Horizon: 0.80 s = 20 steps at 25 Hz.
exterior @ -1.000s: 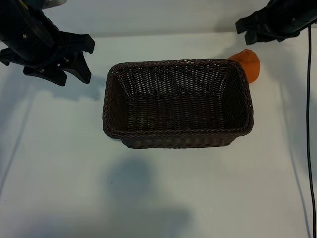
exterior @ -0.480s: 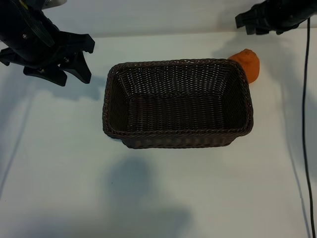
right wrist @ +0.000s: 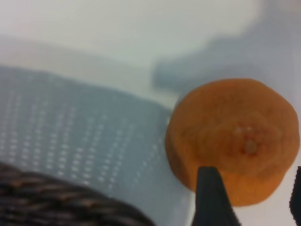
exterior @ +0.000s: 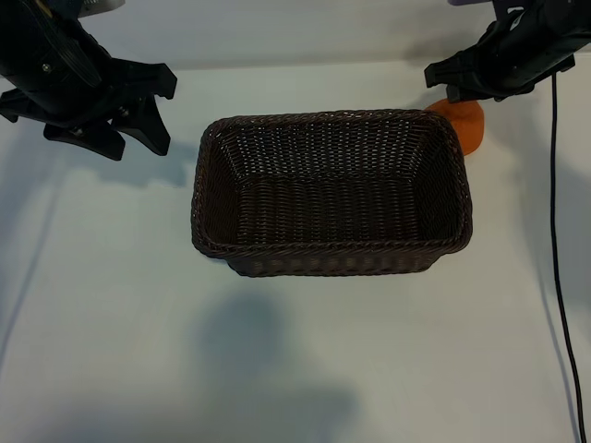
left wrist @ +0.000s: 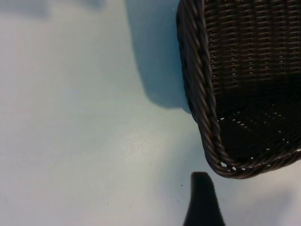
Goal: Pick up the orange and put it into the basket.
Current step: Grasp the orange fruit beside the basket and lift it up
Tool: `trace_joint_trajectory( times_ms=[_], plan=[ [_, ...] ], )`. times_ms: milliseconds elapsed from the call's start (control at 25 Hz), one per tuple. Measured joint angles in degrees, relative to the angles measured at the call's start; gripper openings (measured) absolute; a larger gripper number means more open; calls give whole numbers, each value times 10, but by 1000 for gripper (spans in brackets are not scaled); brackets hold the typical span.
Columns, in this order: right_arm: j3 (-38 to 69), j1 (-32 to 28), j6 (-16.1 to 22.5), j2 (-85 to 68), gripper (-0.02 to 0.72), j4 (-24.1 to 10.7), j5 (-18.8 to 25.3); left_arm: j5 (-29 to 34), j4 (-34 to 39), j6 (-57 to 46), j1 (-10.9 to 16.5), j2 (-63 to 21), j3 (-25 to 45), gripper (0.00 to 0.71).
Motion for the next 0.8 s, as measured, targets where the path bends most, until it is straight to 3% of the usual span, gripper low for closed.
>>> trace_joint_trajectory(
  times_ms=[280, 800],
  plan=[
    [0, 0, 28, 6, 408, 0, -37, 0, 0, 0, 0, 0, 0, 526],
    [0, 0, 34, 57, 408, -2, -58, 0, 0, 0, 0, 0, 0, 526]
  ],
)
